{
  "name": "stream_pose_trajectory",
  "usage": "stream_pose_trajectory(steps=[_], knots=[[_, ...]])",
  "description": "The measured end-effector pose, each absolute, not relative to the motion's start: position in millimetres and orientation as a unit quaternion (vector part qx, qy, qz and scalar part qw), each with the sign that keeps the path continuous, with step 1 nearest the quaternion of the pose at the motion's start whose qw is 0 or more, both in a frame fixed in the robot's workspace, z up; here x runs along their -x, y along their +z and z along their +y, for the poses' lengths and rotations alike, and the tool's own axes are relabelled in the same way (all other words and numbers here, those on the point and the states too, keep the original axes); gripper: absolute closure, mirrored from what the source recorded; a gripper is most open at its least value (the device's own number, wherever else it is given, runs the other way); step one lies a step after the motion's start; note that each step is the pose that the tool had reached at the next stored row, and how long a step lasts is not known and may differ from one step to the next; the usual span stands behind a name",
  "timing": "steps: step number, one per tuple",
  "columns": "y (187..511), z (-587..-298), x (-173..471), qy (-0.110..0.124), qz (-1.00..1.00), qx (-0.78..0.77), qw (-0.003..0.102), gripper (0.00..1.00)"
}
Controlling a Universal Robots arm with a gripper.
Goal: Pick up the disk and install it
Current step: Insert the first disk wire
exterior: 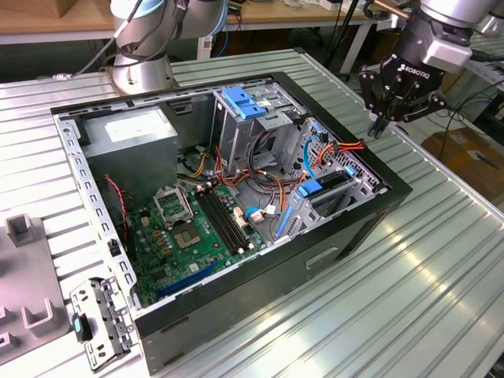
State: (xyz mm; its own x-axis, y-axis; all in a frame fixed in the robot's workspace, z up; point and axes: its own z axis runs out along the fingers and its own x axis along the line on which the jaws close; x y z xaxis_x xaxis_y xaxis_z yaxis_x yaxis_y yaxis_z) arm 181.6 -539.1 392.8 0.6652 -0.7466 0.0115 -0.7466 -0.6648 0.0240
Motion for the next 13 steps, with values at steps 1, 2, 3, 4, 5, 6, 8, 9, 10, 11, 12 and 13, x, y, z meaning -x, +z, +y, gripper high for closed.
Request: stream_pose_trajectory(steps=[1,2,3,4,5,6,8,9,10,11,12,13], knots=[[392.2,-539.1,-181.5,0.0,-0.396,-0.918,0.013,0.81],[391.9,-539.2,-181.5,0.001,-0.388,-0.921,0.013,0.75],[391.3,-539.2,-181.5,0.001,-0.374,-0.927,0.013,0.75],[390.7,-539.2,-181.5,0.001,-0.361,-0.933,0.013,0.75],[390.3,-539.2,-181.5,0.001,-0.352,-0.936,0.013,0.75],[389.9,-539.2,-181.5,0.001,-0.343,-0.939,0.013,0.73],[388.1,-539.2,-181.5,0.001,-0.327,-0.945,0.012,0.67],[387.5,-539.2,-181.5,0.001,-0.319,-0.948,0.012,0.67],[386.7,-539.2,-181.5,0.001,-0.311,-0.95,0.011,0.67],[385.2,-539.2,-181.5,0.001,-0.3,-0.954,0.01,0.67],[384.1,-539.2,-181.3,0.001,-0.294,-0.956,0.009,0.67],[382.9,-539.1,-181.3,0.0,-0.288,-0.958,0.008,0.67]])
